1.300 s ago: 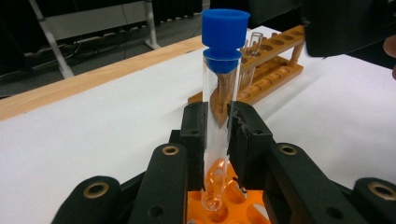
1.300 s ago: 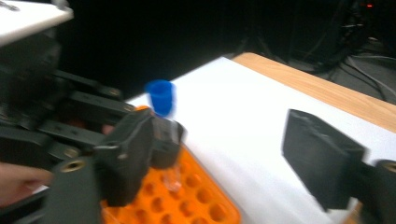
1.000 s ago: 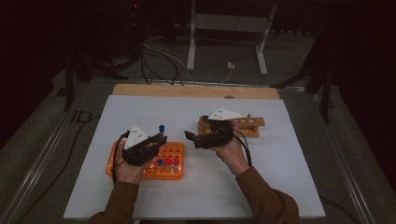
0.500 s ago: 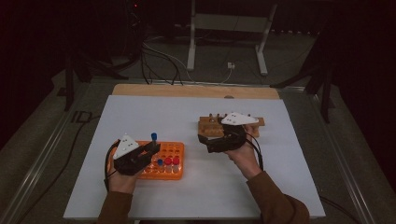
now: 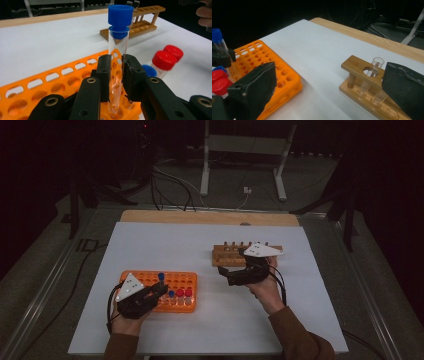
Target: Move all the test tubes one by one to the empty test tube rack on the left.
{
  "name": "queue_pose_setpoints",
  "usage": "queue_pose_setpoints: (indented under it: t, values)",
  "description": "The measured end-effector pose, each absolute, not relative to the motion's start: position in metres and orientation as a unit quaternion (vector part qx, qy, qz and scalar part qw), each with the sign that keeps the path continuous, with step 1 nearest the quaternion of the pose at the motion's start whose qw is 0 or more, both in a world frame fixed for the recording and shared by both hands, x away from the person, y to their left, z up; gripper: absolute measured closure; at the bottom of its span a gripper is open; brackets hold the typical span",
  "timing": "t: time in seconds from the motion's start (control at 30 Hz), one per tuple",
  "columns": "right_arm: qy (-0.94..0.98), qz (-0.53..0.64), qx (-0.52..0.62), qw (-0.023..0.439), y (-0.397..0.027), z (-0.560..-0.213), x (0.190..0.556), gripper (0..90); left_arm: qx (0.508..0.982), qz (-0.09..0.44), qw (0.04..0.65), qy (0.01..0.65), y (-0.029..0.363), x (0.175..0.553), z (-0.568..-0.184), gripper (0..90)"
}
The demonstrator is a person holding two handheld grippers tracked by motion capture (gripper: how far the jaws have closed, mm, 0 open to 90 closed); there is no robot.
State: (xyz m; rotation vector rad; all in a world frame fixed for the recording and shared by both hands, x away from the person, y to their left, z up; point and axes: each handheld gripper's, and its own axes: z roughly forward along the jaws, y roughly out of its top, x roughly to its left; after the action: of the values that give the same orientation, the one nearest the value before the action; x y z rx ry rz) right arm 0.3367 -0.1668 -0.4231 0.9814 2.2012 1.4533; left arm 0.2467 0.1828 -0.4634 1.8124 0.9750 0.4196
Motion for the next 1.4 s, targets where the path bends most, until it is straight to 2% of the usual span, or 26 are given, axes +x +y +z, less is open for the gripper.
queue_pose_setpoints:
  t: [0.47,0.8,0.97,1.3,1.4]
  values:
    - [0.769,0.514,0.344,0.158,-0.167,-0.427,0.335,0.0,0.802,0.181,0.426,0.379,0.173,0.237,-0.474,77.0]
    - [0.769,0.517,0.344,0.153,-0.165,-0.428,0.335,0.0,0.821,0.18,0.393,0.373,0.168,0.24,-0.481,77.2]
    - [0.768,0.517,0.344,0.154,-0.165,-0.428,0.335,0.0,0.819,0.172,0.396,0.377,0.17,0.241,-0.482,76.4]
    - [0.77,0.511,0.346,0.16,-0.168,-0.427,0.338,0.0,0.791,0.156,0.453,0.381,0.186,0.239,-0.474,58.4]
    - [0.771,0.508,0.347,0.165,-0.17,-0.426,0.341,0.0,0.783,0.163,0.465,0.381,0.19,0.238,-0.471,48.7]
